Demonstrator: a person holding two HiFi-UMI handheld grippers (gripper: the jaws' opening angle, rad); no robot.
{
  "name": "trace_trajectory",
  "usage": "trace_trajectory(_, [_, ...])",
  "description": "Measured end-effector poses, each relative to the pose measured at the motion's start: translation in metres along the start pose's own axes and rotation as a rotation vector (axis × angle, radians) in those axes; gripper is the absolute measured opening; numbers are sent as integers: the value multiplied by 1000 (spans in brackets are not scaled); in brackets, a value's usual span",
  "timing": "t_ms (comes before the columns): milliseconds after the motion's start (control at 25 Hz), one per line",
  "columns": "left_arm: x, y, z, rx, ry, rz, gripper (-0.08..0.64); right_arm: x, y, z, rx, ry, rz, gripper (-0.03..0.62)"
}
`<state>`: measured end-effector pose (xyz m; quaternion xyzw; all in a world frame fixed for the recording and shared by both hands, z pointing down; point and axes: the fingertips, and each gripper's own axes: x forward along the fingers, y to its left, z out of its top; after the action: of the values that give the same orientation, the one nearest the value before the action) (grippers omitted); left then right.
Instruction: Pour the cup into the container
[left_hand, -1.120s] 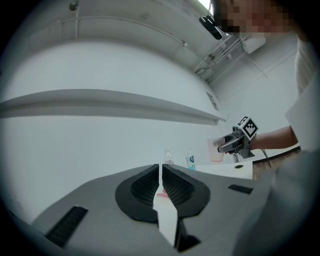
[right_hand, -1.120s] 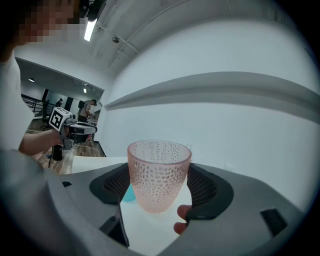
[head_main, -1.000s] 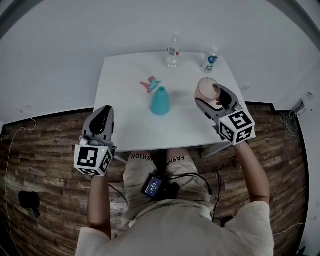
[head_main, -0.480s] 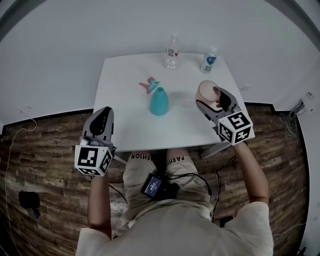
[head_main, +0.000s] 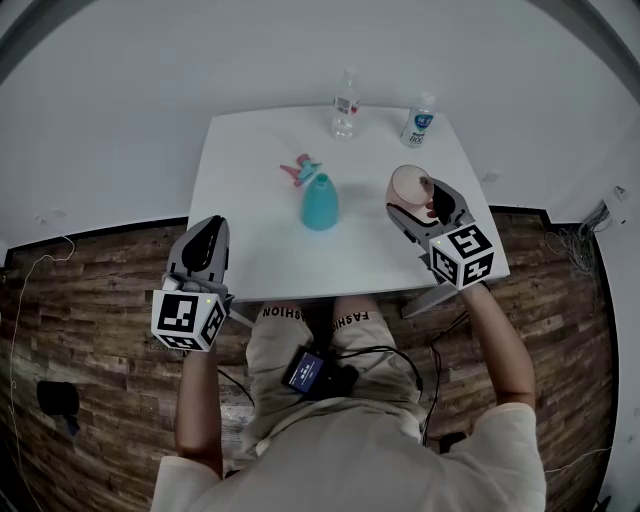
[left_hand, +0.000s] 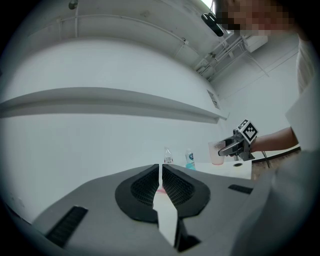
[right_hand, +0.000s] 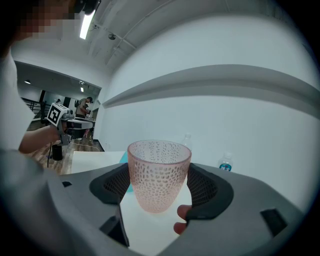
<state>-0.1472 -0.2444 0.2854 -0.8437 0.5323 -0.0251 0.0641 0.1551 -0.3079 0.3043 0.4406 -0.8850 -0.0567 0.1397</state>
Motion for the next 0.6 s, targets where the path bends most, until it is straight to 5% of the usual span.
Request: trace_trajectory(600, [-1, -10, -12, -6, 24, -18, 26, 10, 6, -24, 10, 51, 4, 357])
